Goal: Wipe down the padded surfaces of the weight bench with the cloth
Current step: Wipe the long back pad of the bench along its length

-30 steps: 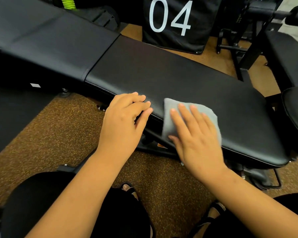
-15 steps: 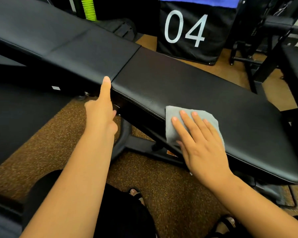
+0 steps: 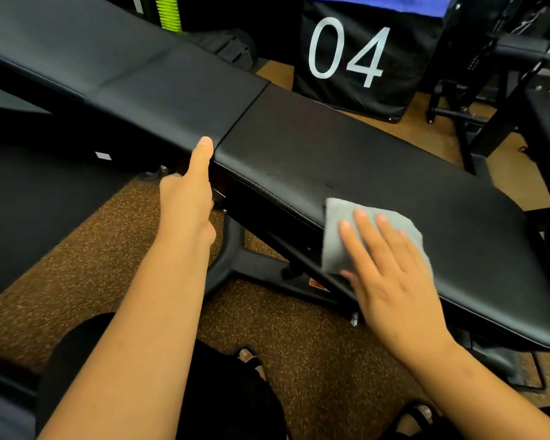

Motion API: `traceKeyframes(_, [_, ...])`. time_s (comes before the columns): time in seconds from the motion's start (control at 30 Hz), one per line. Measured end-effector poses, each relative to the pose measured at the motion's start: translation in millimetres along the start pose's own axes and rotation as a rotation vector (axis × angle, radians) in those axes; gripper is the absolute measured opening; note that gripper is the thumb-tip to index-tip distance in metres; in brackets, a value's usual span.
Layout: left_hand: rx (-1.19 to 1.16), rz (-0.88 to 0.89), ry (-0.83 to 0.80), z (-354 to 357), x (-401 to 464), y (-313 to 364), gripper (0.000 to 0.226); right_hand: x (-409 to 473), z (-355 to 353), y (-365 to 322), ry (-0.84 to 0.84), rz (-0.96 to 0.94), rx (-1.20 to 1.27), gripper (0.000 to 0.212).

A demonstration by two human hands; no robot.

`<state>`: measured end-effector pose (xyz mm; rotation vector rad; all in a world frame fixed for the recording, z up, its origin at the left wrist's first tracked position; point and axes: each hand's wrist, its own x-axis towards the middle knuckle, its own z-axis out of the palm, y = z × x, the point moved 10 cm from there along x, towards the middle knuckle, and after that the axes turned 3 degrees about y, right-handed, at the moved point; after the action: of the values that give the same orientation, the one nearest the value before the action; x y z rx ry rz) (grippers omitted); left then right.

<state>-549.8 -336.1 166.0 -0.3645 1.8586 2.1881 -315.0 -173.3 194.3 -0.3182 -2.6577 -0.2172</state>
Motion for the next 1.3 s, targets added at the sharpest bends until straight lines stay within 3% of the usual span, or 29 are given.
traceKeyframes(0.23, [0.019, 0.012, -0.043, 1.0, 3.0, 4.2, 0.092, 28.6, 4.6, -24.4, 0.021, 0.068, -0.029, 0.072])
traceKeyframes(0.33, [0.011, 0.025, -0.038, 0.1, -0.6, 5.5, 0.078, 70.0, 1.9, -62.5, 0.02, 0.012, 0.001, 0.063])
traceKeyframes(0.43, [-0.014, 0.024, -0.046, 1.7, -5.1, 6.8, 0.046, 94.8, 0.4, -84.6, 0.003, -0.016, 0.014, 0.066])
traceKeyframes(0.53, [-0.017, 0.023, -0.041, 2.5, -5.9, 5.8, 0.056, 87.4, 0.0, -79.6, 0.017, -0.042, 0.017, 0.066])
traceKeyframes(0.63, [-0.033, 0.028, -0.031, 2.1, -1.9, 3.6, 0.048, 55.1, 2.3, -51.4, 0.033, -0.032, -0.029, 0.072])
traceKeyframes(0.73, [-0.028, 0.019, -0.033, 1.9, -0.8, 2.3, 0.069, 14.5, 6.3, -16.3, -0.001, 0.034, -0.051, 0.085])
traceKeyframes(0.8, [-0.032, 0.021, -0.019, 0.6, -0.6, 2.0, 0.064, 0.2, 4.0, -4.8, -0.003, 0.053, -0.038, 0.079])
traceKeyframes(0.9, [-0.048, 0.02, -0.021, 1.6, -3.0, 0.8, 0.054, 15.8, 2.9, -9.6, -0.031, 0.106, -0.004, 0.074])
traceKeyframes(1.03, [-0.044, 0.028, -0.015, 0.6, -6.5, 5.0, 0.071, 72.1, 2.3, -54.7, -0.05, 0.06, 0.018, 0.071])
traceKeyframes(1.2, [-0.05, 0.064, 0.011, 0.7, -11.6, 7.0, 0.037, 100.6, 1.8, -82.3, -0.043, -0.006, 0.039, 0.068])
traceKeyframes(1.3, [-0.046, 0.072, 0.005, 2.4, -10.2, 6.5, 0.032, 79.0, 3.8, -69.9, 0.009, -0.051, 0.013, 0.067])
